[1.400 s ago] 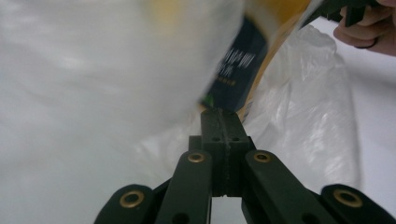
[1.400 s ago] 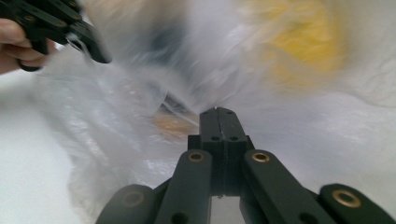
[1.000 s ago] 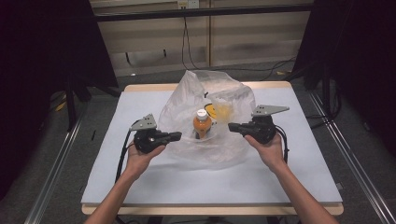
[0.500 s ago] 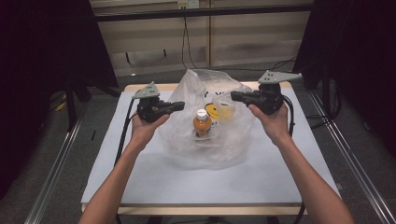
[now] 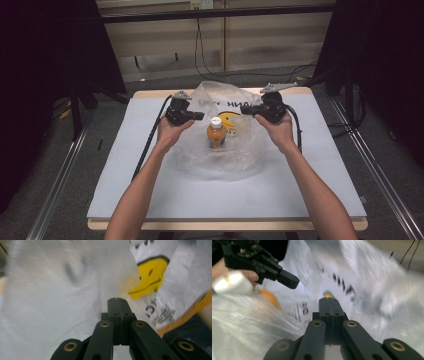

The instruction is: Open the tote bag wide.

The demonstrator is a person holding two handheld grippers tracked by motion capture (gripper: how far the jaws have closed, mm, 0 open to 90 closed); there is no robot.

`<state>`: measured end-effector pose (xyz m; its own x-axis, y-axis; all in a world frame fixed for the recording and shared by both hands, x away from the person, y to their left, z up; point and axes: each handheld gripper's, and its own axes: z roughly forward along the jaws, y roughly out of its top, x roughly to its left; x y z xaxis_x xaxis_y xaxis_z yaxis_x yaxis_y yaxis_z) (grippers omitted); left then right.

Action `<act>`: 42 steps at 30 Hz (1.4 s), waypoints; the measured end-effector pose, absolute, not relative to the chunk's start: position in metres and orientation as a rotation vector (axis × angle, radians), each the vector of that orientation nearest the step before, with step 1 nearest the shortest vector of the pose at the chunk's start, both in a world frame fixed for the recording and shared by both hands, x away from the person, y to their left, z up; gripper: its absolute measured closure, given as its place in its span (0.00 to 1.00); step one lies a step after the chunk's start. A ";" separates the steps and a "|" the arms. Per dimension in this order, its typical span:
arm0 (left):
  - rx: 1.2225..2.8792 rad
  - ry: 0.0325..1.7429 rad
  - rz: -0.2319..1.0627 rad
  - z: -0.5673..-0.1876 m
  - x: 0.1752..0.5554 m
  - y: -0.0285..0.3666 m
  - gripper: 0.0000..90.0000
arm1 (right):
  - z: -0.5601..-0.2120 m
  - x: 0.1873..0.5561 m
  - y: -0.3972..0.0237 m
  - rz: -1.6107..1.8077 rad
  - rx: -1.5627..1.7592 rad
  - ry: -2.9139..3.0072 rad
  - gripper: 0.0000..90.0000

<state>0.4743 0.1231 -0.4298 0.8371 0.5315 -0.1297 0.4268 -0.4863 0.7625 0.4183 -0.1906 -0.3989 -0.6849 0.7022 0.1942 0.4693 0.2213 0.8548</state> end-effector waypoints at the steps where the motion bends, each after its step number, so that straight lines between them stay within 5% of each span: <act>1: 2.152 0.697 0.155 -0.430 0.474 0.123 1.00 | -0.399 0.418 -0.191 1.450 1.109 2.261 1.00; 18: 2.292 0.728 0.150 -0.479 0.451 0.162 1.00 | -0.490 0.400 -0.196 1.193 1.184 2.477 1.00; 31: 2.354 0.796 0.276 -0.474 0.447 0.217 1.00 | -0.482 0.394 -0.220 0.995 1.070 2.477 1.00; 42: 2.333 0.810 0.328 -0.475 0.442 0.216 1.00 | -0.483 0.390 -0.221 0.958 1.065 2.428 1.00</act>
<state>0.4421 0.2157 -0.4754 0.7792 0.6263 0.0248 0.4669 -0.6063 0.6437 0.3904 -0.2214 -0.4827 -0.6702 0.7418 -0.0230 0.5264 0.4969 0.6899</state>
